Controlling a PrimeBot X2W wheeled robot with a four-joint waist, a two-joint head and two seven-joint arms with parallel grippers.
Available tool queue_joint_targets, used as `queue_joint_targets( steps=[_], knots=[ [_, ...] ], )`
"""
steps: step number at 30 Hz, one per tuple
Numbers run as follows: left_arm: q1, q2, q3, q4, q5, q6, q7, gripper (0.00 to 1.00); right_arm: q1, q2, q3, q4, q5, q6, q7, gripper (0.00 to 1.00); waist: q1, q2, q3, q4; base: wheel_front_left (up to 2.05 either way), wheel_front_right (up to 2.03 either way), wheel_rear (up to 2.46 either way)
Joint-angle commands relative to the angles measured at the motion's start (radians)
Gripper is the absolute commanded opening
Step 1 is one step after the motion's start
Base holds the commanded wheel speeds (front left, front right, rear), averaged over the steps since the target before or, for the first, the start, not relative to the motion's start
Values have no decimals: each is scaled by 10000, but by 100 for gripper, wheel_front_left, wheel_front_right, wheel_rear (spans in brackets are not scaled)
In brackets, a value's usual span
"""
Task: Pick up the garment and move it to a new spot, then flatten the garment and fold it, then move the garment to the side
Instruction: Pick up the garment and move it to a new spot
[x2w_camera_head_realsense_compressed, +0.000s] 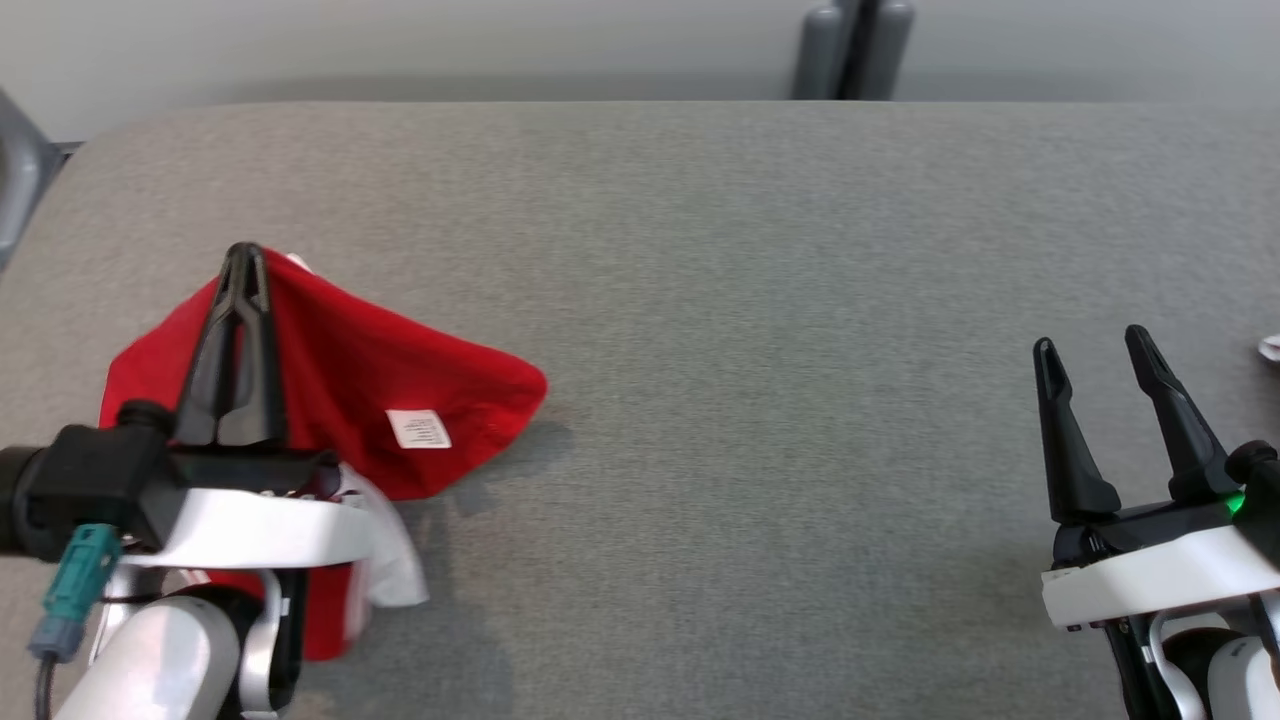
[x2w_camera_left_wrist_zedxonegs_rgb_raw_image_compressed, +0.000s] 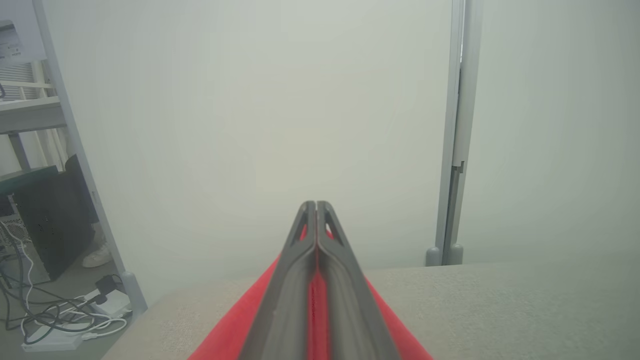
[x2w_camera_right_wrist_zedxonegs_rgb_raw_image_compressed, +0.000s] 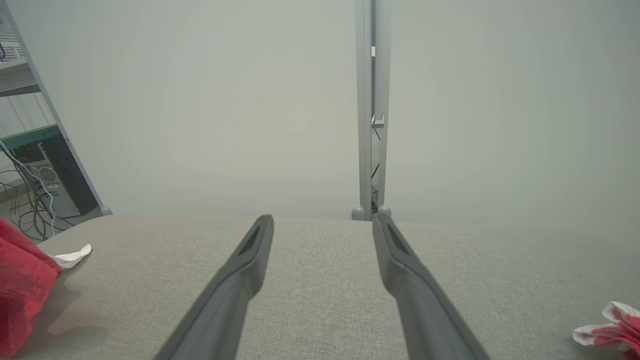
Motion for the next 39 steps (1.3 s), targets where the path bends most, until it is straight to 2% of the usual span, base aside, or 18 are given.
queue_joint_targets(
  steps=[1, 6, 11, 12, 18, 24, 29, 30, 31, 32, 36, 39],
  knots=[
    [-281, 24, -122, -170, 131, -39, 77, 0, -86, -7, 32, 12, 75, -3, -106, 100, 0, 0, 66, -480, 0, 0, 0],
    [-1313, -242, -1087, -231, 448, -634, 587, 0, -314, -2, 193, 125, 360, -3, -349, 100, 0, 0, 545, -1891, 0, 0, 0],
    [-2372, -793, -2056, 603, 474, -1407, 854, 0, -444, 0, 262, 454, 704, -3, -694, 100, 0, 0, 1041, -3228, 0, 0, 0],
    [-2372, -793, -2056, 603, 474, -1407, 854, 0, -444, 0, 262, 454, 704, -3, -694, 100, 0, 0, 1041, -3228, 0, 0, 0],
    [-3358, -1564, -3007, 1973, 547, -2125, 1015, 0, -478, 5, 333, 1011, 1154, -3, -1167, 100, 0, 0, 1544, -4534, 0, 0, 0],
    [-3867, -2083, -3573, 3701, 366, -2760, 998, 0, -660, 8, 526, 1492, 1523, -3, -1586, 100, 0, 0, 2004, -5191, 0, 0, 0],
    [-4011, -2381, -3772, 4965, 198, -3106, 731, 0, -800, 1, 609, 1777, 1645, -3, -1842, 100, 0, 0, 2212, -5254, 0, 0, 0],
    [-4019, -2457, -3799, 5165, 154, -3178, 657, 3, -833, 1, 603, 1833, 1644, -3, -1868, 100, 0, 0, 2214, -5206, 0, 0, 0],
    [-4023, -2522, -3819, 5354, 103, -3238, 585, 45, -869, 1, 584, 1880, 1627, -3, -1869, 100, 0, 0, 2208, -5142, 0, 0, 0],
    [-4049, -2636, -3851, 5645, 40, -3358, 399, 100, -924, 1, 563, 1973, 1577, -3, -1896, 100, 0, 0, 2169, -4997, 0, 0, 0],
    [-3877, -2870, -3819, 5897, -189, -3483, -51, 100, -961, -3, 462, 2052, 1442, -3, -1880, 100, 0, 0, 1933, -4603, 0, 0, 0],
    [-3650, -2853, -3657, 5782, -297, -3352, -466, 100, -980, 0, 361, 2021, 1306, -3, -1793, 100, 0, 0, 1703, -4236, 0, 0, 0]
  ],
)
